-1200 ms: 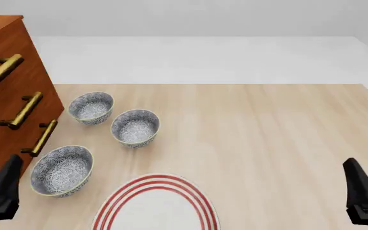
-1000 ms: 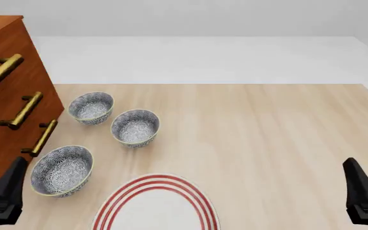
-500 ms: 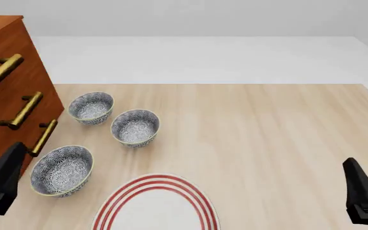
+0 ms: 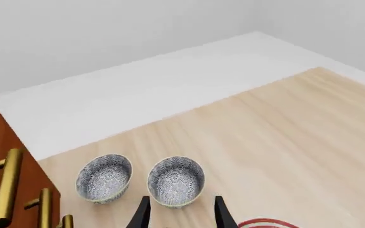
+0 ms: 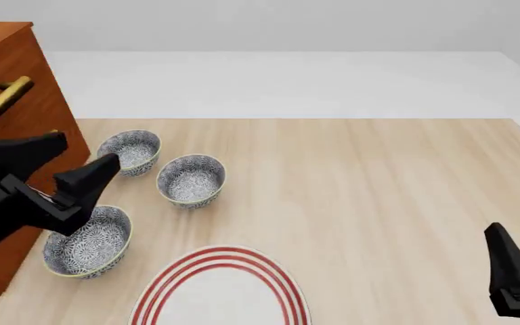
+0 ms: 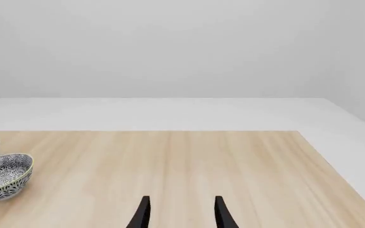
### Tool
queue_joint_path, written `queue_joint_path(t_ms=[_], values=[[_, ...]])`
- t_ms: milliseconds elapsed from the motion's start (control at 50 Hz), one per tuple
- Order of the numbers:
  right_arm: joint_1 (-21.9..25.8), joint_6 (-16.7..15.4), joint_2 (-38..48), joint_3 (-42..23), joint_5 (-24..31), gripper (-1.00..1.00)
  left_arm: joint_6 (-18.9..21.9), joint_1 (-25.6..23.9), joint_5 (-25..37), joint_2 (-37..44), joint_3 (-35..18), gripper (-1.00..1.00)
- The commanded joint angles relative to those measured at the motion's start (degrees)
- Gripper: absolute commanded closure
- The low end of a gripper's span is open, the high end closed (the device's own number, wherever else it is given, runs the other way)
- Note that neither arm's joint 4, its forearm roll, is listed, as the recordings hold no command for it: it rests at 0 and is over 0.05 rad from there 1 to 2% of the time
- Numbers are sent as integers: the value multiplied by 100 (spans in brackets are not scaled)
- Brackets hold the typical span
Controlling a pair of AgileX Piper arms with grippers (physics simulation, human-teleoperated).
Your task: Pick up the bowl and put it in the middle on the plate.
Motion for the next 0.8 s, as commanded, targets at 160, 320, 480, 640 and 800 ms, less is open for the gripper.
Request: queue_joint_path(t_ms=[160, 320, 480, 640, 800], values=[[0, -7, -12, -8, 14, -100, 292, -1225, 767, 1781, -1196, -100], [-2, 15, 15, -3, 2, -100, 530, -1264, 787, 2295, -1254, -100], [-1, -4, -5, -5, 7, -100, 568, -1226, 666, 2707, -1183, -100], [-2, 7, 21, 5, -18, -100, 832, -1153, 546, 2982, -1111, -100], [-2, -4, -10, -6, 12, -100, 1128, -1175, 660, 3510, -1353, -100]])
